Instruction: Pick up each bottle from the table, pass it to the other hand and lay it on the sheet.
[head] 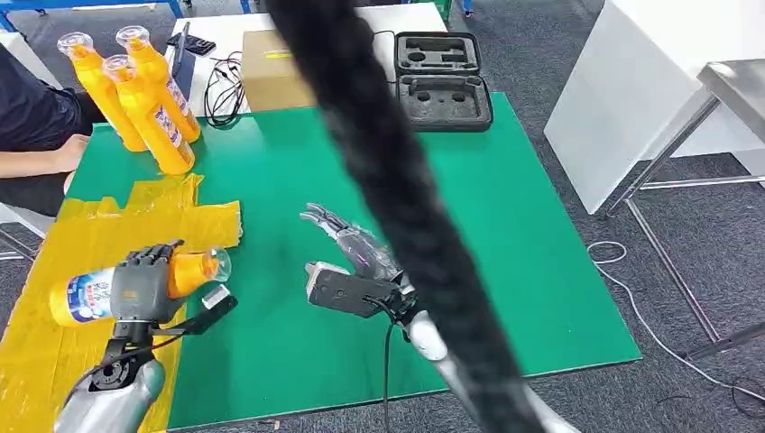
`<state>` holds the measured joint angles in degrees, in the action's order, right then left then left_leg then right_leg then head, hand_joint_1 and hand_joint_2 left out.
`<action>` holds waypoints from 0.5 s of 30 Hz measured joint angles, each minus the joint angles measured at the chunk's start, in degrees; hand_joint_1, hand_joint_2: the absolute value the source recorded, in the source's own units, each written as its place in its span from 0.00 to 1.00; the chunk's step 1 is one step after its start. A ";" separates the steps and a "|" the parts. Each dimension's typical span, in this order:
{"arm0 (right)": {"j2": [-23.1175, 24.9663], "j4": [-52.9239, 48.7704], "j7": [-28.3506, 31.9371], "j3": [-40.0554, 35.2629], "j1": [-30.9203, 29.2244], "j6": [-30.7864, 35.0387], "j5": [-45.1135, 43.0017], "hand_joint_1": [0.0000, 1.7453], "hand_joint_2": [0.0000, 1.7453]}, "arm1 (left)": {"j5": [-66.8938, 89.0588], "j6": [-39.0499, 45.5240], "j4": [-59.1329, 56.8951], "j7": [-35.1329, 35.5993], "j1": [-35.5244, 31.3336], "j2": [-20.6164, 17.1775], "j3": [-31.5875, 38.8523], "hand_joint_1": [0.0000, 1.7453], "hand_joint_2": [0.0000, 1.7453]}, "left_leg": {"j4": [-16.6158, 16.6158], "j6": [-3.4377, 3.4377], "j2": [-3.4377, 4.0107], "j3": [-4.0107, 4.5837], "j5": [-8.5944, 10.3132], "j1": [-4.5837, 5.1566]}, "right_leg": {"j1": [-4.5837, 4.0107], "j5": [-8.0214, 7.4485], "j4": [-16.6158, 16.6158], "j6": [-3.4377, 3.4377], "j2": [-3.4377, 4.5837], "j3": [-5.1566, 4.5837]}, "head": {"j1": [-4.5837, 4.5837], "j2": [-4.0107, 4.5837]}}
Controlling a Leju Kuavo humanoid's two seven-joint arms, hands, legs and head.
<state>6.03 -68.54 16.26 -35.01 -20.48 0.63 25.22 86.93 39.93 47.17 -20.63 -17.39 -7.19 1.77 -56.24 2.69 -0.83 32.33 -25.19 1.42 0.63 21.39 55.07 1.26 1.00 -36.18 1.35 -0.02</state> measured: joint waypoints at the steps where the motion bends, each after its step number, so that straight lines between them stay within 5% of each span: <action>1: 0.00 0.09 0.00 -0.02 0.00 0.00 0.00 0.00 0.00 | 0.00 0.00 -0.35 -0.09 0.20 0.18 0.13 1.00 1.00 | 0.00 0.00 0.00 0.00 0.00 0.00 | 0.00 0.00 0.00 0.00 0.00 0.00 | 0.02 0.00; 15: 0.00 0.37 -0.15 -0.13 -0.01 0.00 0.00 0.00 0.00 | -0.50 0.00 -4.76 -1.16 0.38 1.40 1.55 1.00 1.00 | 0.00 0.00 0.00 0.00 0.00 -0.01 | 0.00 0.00 0.00 0.00 0.00 0.01 | 0.02 0.00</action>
<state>6.03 -68.17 16.11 -35.15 -20.49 0.63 25.22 86.42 39.93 42.40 -21.79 -17.00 -5.79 3.32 -56.24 2.69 -0.82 32.32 -25.18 1.41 0.63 21.39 55.07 1.26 1.00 -36.18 1.38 -0.02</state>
